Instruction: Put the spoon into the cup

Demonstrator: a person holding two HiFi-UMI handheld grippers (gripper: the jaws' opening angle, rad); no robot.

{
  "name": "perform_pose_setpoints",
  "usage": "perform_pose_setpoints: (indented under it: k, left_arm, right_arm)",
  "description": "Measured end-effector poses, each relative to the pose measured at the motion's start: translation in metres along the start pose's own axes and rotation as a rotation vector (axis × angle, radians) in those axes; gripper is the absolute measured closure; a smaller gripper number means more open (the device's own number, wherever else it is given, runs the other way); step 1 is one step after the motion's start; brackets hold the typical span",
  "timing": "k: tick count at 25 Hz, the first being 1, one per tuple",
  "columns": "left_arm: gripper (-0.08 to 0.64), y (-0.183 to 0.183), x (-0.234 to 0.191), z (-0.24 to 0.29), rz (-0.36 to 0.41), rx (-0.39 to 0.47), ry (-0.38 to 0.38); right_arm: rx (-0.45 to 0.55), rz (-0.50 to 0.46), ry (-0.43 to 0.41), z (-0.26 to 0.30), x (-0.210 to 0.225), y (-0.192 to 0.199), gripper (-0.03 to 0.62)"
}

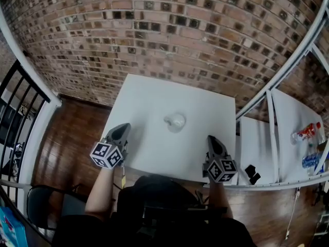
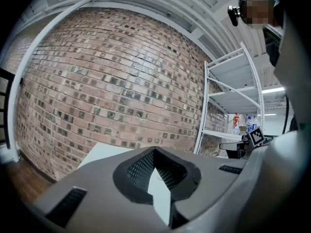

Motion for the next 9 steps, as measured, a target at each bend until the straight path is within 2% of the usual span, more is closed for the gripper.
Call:
perform_pose_setpoints:
  k: [9]
  left_arm:
    - [0.557, 0.017, 0.014, 0.006, -0.074, 0.0, 0.033]
  right_arm:
    - [-0.022, 0.029, -0.003, -0.002, -0.007, 0.016, 0.591]
Point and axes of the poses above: the fingertips, and each gripper's own axes: z forward along the fingers, x to its right, y out of its underside, the point moved 3 cm from there along -z, backward along the fingers, and after that the axes turned 9 degrees about y, right-handed, at the moved point
